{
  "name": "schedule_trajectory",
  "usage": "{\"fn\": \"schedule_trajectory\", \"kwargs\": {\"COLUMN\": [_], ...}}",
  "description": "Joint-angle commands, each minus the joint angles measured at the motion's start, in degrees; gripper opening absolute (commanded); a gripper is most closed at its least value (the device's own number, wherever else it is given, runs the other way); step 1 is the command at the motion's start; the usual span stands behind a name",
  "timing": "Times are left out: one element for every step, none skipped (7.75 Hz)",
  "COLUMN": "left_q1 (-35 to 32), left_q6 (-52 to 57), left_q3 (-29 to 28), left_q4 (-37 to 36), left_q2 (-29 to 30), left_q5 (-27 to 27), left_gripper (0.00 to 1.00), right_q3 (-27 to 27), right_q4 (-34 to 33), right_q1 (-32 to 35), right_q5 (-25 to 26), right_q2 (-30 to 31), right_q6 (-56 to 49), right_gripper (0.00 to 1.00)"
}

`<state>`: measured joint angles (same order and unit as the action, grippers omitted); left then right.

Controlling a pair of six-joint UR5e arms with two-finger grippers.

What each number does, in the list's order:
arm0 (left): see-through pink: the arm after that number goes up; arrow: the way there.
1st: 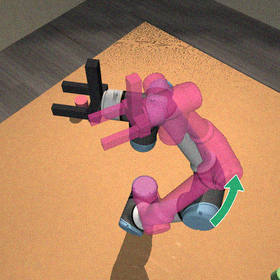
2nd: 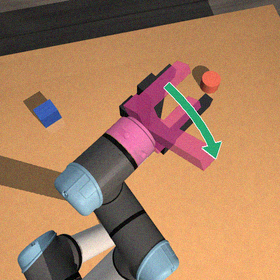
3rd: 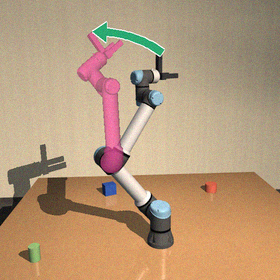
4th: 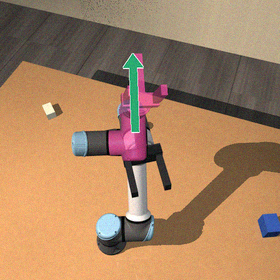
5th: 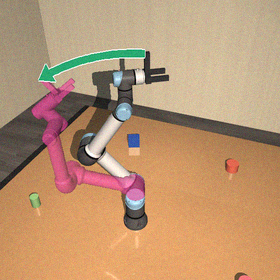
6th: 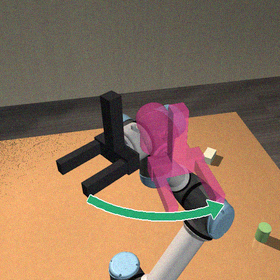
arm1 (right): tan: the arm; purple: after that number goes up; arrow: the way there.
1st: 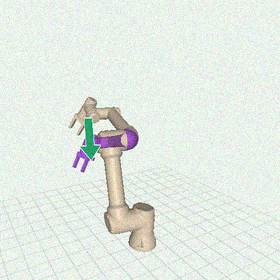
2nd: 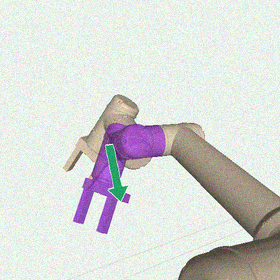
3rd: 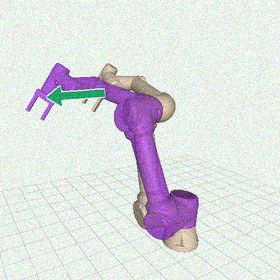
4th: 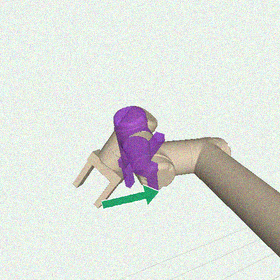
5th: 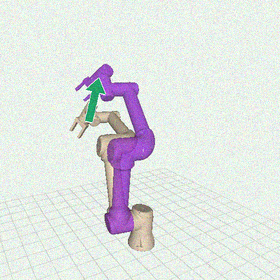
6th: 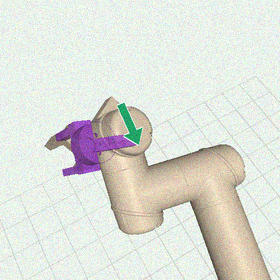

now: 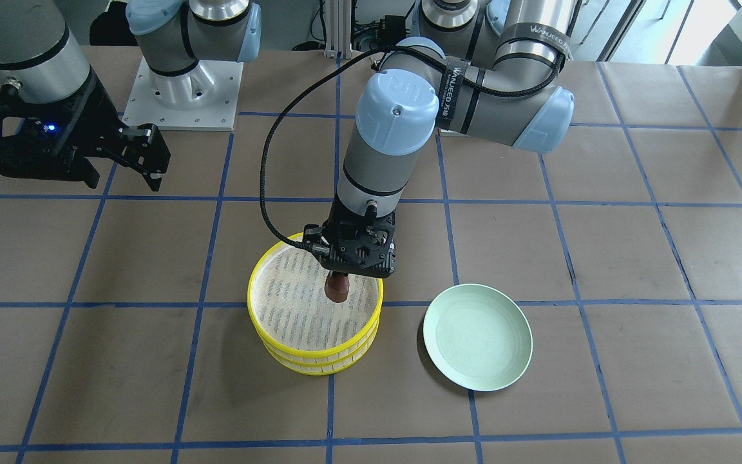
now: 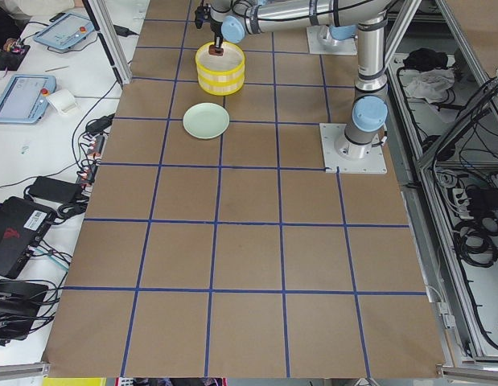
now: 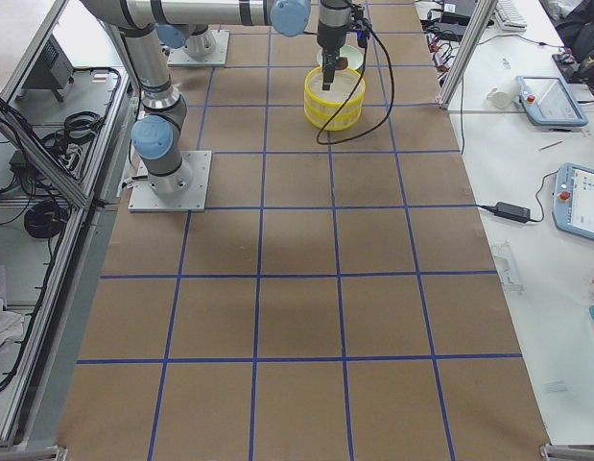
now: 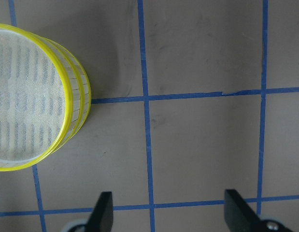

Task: Place buns in different layers of steamer
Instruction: 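Lower the dark red bun into the top tier and open the left gripper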

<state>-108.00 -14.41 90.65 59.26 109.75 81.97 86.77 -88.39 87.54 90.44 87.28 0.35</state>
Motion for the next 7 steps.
{"fn": "schedule_trajectory", "kwargs": {"left_q1": [-0.02,-0.02,-0.02,-0.02,-0.02,-0.02,-0.02], "left_q6": [-0.09,-0.09,-0.09,-0.09,-0.09,-0.09,-0.09], "left_q3": [-0.03,-0.03,-0.12,-0.12,-0.12,-0.12,-0.12], "left_q4": [-0.11,-0.46,-1.08,-1.17,-1.08,-1.17,-1.17], "left_q2": [0.46,0.46,0.46,0.46,0.38,0.37,0.37], "left_q5": [0.03,0.12,0.03,0.03,0.03,0.03,0.03], "left_gripper": [0.92,1.00,1.00,1.00,1.00,1.00,1.00], "right_q3": [0.06,0.15,0.15,0.15,0.15,0.15,0.15], "right_q4": [-0.02,-0.02,-0.02,-0.02,-0.02,-0.02,-0.02], "right_q1": [0.00,0.00,0.00,0.00,0.00,0.00,0.00], "right_q5": [0.26,0.18,0.18,0.35,0.26,0.26,0.18], "right_q2": [-0.09,0.00,0.00,0.00,0.00,0.00,0.00], "right_q6": [0.00,0.00,0.00,0.00,0.00,0.00,0.00], "right_gripper": [0.83,0.83,0.83,0.83,0.83,0.83,0.83]}}
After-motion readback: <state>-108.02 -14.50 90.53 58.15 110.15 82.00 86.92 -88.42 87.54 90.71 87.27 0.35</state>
